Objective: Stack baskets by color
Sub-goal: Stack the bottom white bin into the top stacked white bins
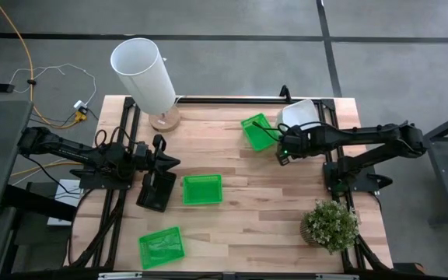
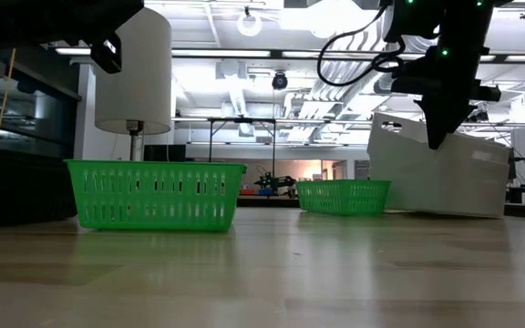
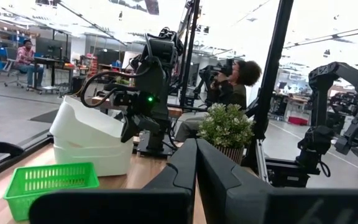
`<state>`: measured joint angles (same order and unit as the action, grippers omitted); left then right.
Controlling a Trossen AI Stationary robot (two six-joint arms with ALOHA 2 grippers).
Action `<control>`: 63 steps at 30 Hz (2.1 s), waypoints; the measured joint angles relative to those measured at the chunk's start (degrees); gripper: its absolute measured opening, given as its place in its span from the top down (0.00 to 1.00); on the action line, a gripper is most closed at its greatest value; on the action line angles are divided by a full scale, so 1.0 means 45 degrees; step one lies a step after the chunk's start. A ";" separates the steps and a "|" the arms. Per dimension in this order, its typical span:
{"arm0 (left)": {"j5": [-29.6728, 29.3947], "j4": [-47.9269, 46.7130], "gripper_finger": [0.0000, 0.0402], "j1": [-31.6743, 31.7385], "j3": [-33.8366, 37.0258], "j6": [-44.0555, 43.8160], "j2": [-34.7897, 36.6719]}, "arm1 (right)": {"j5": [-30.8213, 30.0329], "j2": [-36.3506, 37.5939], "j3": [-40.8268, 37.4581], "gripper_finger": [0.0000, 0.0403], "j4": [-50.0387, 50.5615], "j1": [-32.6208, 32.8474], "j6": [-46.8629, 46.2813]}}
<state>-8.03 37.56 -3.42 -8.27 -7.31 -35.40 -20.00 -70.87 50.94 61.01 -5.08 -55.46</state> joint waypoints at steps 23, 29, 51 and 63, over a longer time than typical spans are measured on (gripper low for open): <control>0.0000 0.0000 1.00 0.0000 0.0004 -0.0005 0.0000 | -0.0288 0.0005 0.0000 0.80 -0.0117 -0.0029 0.0046; 0.0000 0.0000 1.00 0.0000 0.0002 -0.0005 0.0000 | -0.0230 0.0008 -0.0022 0.79 -0.0125 -0.0029 0.0000; 0.0078 -0.0019 1.00 0.0001 0.0004 -0.0005 0.0000 | -0.0050 0.0010 -0.0330 0.95 -0.0539 -0.0024 0.0093; 0.0083 -0.0024 1.00 0.0000 -0.0001 -0.0005 0.0000 | 0.0016 0.0066 0.0226 1.00 0.0252 -0.0024 0.0111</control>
<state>-7.66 37.45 -3.42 -8.27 -7.33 -35.40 -19.93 -70.57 51.95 62.15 -5.19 -54.96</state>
